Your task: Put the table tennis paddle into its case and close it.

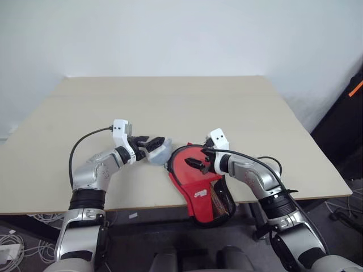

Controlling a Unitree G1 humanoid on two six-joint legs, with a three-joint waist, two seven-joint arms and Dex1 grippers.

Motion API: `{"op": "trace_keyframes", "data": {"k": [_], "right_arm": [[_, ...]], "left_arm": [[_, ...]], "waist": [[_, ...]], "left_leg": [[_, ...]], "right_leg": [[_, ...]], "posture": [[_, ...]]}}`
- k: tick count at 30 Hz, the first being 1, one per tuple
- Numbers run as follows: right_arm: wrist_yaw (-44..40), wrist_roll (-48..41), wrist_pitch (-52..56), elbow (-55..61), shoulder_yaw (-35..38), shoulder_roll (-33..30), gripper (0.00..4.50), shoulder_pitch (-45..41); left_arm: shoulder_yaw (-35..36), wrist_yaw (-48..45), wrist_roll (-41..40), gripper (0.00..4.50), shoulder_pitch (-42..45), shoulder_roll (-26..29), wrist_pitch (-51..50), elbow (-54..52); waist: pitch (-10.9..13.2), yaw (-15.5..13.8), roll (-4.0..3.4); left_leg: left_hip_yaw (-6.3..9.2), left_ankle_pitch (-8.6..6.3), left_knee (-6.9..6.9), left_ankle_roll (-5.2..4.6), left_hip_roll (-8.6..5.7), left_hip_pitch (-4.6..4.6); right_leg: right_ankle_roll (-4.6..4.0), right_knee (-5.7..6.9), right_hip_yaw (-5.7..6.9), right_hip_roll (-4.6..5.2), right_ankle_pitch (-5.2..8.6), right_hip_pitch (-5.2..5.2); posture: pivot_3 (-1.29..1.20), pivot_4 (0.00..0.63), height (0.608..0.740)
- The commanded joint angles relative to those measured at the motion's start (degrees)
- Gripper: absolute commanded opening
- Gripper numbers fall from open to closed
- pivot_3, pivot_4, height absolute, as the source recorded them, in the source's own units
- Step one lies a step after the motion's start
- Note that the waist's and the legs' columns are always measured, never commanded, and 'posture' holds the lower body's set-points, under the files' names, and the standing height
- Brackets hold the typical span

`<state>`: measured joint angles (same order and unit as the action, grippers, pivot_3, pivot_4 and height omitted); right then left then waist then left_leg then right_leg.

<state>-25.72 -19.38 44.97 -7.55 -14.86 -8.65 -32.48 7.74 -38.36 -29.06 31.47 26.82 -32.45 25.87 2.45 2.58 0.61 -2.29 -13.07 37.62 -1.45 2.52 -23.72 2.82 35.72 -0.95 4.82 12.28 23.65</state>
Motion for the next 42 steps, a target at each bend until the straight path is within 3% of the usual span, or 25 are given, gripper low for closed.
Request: {"op": "trace_keyframes", "data": {"k": [1, 4, 15, 42], "right_arm": [[-1.13, 1.28, -2.65, -0.10, 0.21, 0.67, 4.50, -0.25], [-2.24, 1.90, -3.31, 0.11, -0.35, 1.07, 3.93, 0.42], [-3.36, 4.34, -5.74, -2.56, -1.16, 3.07, 0.03, 1.34], [-3.88, 8.23, -11.77, -10.41, 0.78, 5.74, 0.03, 0.56]], "left_arm": [[0.79, -0.87, 0.73, 4.46, 2.16, -0.24, 1.17, -0.55], [0.97, -1.04, 0.91, 4.50, 2.27, -0.53, 0.96, -0.64], [0.94, -2.06, 1.37, 4.50, 1.56, -1.35, 0.07, -0.60], [-0.41, -2.22, 2.75, 4.50, -3.73, -3.65, -2.45, -2.35]], "waist": [[0.00, 0.00, 0.00], [0.00, -0.02, 0.00], [0.00, -0.01, 0.01], [-0.03, 0.03, 0.02]], "left_leg": [[0.00, 0.00, 0.00, 0.00, 0.00, 0.00], [0.00, 0.00, 0.00, 0.00, 0.00, 0.00], [0.02, 0.00, 0.03, 0.00, 0.00, 0.01], [0.03, 0.00, 0.04, 0.01, 0.00, 0.11]], "right_leg": [[0.00, 0.00, 0.00, 0.00, 0.00, 0.00], [0.00, 0.00, 0.00, 0.00, 0.00, -0.01], [0.00, 0.01, 0.00, 0.00, -0.01, -0.02], [-0.01, 0.03, 0.02, -0.01, -0.02, -0.12]], "posture": [[0.00, 0.000, 0.740], [0.00, 0.000, 0.740], [0.00, 0.000, 0.740], [0.00, 0.000, 0.740]]}}
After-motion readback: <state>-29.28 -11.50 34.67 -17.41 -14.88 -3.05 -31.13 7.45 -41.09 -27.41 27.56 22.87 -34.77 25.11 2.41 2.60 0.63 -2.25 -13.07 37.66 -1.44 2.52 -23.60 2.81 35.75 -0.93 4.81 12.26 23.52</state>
